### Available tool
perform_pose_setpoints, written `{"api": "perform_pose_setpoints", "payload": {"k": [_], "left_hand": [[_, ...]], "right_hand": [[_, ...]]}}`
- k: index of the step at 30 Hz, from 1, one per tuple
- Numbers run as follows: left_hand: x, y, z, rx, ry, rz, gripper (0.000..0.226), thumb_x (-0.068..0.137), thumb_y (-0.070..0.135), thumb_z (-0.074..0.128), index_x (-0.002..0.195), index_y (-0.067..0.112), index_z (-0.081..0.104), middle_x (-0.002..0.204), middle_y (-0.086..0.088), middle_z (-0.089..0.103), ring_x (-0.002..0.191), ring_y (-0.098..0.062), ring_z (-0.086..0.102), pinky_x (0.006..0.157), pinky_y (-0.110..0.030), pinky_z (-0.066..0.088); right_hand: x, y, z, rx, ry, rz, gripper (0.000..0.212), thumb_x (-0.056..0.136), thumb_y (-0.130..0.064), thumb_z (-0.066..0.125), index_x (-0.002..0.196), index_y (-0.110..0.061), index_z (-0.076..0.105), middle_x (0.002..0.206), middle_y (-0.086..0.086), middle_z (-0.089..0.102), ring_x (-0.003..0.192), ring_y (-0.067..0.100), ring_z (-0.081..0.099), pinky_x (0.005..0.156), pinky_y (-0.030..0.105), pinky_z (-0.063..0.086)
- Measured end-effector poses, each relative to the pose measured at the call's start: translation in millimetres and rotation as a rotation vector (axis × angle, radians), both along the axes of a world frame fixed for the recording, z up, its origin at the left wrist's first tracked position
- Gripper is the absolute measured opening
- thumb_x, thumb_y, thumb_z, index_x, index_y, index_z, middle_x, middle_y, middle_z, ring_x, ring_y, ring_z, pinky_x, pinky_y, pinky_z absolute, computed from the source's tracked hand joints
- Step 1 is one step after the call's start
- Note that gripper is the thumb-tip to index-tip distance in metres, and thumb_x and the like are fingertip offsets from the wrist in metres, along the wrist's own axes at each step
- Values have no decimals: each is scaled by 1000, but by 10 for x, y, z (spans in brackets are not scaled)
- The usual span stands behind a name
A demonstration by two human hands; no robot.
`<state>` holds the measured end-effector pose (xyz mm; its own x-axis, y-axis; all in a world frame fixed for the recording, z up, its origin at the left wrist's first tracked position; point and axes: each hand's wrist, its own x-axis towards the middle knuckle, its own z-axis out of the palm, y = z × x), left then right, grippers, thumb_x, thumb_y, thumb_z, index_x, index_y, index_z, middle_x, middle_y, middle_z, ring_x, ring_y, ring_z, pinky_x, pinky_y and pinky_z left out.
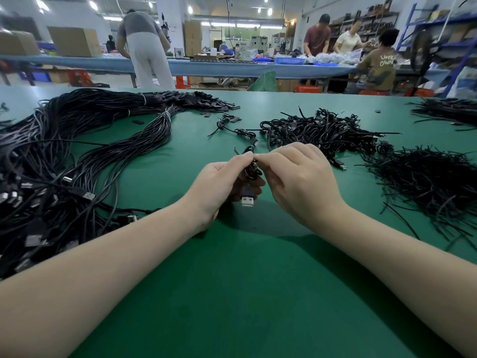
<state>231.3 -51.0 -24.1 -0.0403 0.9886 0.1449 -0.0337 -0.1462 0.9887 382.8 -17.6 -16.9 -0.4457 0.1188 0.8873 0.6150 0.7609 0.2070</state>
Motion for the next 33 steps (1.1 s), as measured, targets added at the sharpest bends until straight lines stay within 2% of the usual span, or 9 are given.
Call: {"api": "perform_pose_setpoints", "payload": {"k": [4, 8, 12, 14, 16, 19, 24, 29, 33], "left_hand": [[19, -4, 1, 3, 15, 139, 32, 78, 49, 54, 74, 22, 71, 90, -3, 68, 79, -14, 52, 68, -29, 42], [22, -55, -17, 197, 321, 239, 33, 84, 41, 49, 70, 27, 75, 130, 12, 41, 120, -8, 36, 104, -31, 28], [6, -42, -73, 326, 629, 359, 50, 85, 40, 41, 76, 1, 70, 158, 14, 12, 123, 7, 9, 95, 0, -1], [10, -44, -53, 346, 614, 300, 41, 94, 32, 44, 76, 9, 73, 152, 14, 26, 138, -3, 9, 101, -3, 0], [29, -49, -36, 373, 476, 208, 33, 100, 16, 44, 83, 22, 72, 135, 13, 52, 134, -8, 34, 109, -14, 20], [57, -56, -38, 331, 307, 202, 31, 99, 12, 46, 86, 20, 72, 99, 8, 71, 100, -6, 62, 92, -22, 46], [77, -87, 6, 161, 66, 37, 28, 98, 8, 40, 91, 18, 66, 72, 2, 71, 69, -19, 70, 66, -26, 54], [24, -67, 9, 56, 45, -98, 30, 80, 22, 41, 104, 23, 58, 82, -5, 75, 77, -21, 73, 72, -30, 49], [13, -30, -67, 187, 139, 73, 32, 87, 5, 51, 103, 30, 61, 90, 7, 72, 82, -7, 66, 78, -27, 48]], "right_hand": [[6, -4, -24, -99, -52, 11, 18, 84, -1, 56, 91, 0, 72, 79, 13, 69, 69, 34, 65, 62, 40, 53], [27, 28, -20, -218, -38, 7, 15, 81, 1, 60, 92, 1, 71, 80, 15, 67, 70, 36, 62, 63, 43, 51], [26, 31, -20, -280, -29, 7, 6, 79, 1, 59, 76, 1, 64, 74, 17, 64, 67, 37, 61, 63, 42, 51], [27, 40, -27, -311, -43, -13, 9, 80, -1, 57, 73, 1, 61, 72, 18, 63, 66, 38, 60, 62, 43, 51], [38, 52, -29, -328, -53, -28, 13, 83, -4, 55, 77, 1, 65, 73, 17, 64, 68, 37, 61, 64, 43, 51], [38, 51, -28, -281, -57, -56, 15, 87, -6, 55, 83, -3, 69, 74, 12, 66, 70, 34, 62, 65, 40, 49], [64, 65, -2, -168, -83, -110, 15, 83, -4, 56, 83, -7, 71, 73, 7, 67, 70, 31, 62, 63, 37, 46], [90, 83, -10, -140, -63, -79, 20, 84, -5, 51, 85, -7, 71, 76, 7, 67, 69, 30, 62, 63, 37, 44], [47, 65, -50, -230, -4, -52, 12, 88, -11, 60, 88, -8, 72, 79, 6, 69, 74, 30, 65, 66, 37, 44]]}}
